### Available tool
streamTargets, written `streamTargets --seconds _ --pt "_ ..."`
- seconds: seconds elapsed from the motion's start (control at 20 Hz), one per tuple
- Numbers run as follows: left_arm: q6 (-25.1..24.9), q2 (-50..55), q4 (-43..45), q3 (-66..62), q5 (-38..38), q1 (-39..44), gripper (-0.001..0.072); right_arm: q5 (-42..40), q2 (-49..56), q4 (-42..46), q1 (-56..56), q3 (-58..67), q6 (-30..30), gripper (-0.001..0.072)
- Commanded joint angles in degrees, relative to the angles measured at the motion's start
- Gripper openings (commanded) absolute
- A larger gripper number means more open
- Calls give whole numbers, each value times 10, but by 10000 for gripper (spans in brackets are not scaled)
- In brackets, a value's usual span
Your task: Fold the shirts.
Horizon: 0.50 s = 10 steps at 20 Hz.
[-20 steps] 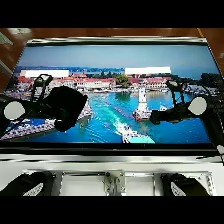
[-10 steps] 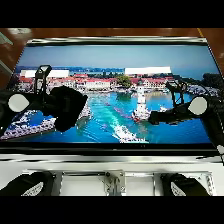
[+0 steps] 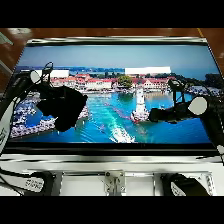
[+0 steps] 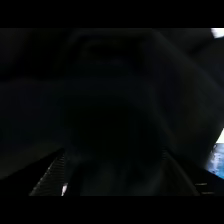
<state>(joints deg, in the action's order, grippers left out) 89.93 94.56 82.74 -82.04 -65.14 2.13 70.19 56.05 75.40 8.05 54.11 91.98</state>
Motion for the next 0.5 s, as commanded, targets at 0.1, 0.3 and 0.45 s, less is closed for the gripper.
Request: streamTargets --seconds 0.1,0.3,0.45 --pt "-20 97 -7 -65 -9 0 709 -31 0 1 0 0 4 690" --pt "-23 99 -30 -66 -45 0 42 -33 0 1 0 0 4 690" --pt "-60 59 -125 -78 -73 1 41 -34 0 1 0 0 3 690"
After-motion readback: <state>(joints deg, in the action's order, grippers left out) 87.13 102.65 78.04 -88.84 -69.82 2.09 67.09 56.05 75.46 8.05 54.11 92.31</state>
